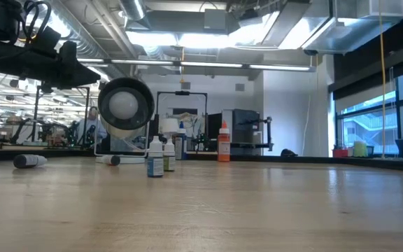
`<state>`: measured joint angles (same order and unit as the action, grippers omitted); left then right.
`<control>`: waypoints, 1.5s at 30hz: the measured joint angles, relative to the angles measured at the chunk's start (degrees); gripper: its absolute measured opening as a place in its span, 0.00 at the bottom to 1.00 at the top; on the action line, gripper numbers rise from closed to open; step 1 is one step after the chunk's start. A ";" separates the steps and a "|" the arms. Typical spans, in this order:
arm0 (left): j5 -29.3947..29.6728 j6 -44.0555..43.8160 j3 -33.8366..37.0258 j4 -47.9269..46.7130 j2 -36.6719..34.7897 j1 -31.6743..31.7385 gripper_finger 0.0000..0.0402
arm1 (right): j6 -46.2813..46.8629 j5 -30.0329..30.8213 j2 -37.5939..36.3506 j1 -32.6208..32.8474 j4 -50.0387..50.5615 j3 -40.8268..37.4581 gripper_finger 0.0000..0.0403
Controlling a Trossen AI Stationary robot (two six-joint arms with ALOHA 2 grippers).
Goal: Pick & Place food coloring
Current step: Put the right small pink food coloring bottle into the transparent bin
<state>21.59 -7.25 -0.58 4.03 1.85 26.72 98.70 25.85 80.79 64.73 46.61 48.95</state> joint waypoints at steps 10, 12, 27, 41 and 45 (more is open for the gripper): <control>-0.01 0.00 0.00 0.00 0.02 -0.02 0.26 | -0.17 4.89 -6.54 -0.07 5.77 0.06 0.18; -0.01 -0.02 0.00 0.00 0.01 0.00 0.26 | -0.17 7.63 -7.54 -0.08 7.94 0.09 0.18; -0.01 0.00 0.01 0.00 0.01 -0.01 0.26 | 0.33 13.55 -1.95 -0.11 11.41 -2.17 0.18; -0.01 -0.02 0.02 0.00 0.00 0.00 0.26 | 2.93 17.50 0.18 -0.13 11.07 -2.60 0.19; -0.01 -0.02 0.02 0.00 0.02 -0.01 0.26 | 2.92 17.63 0.18 -0.33 10.99 -2.60 0.19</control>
<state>21.58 -7.27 -0.56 4.03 1.87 26.71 101.62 43.48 80.97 64.40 57.60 46.35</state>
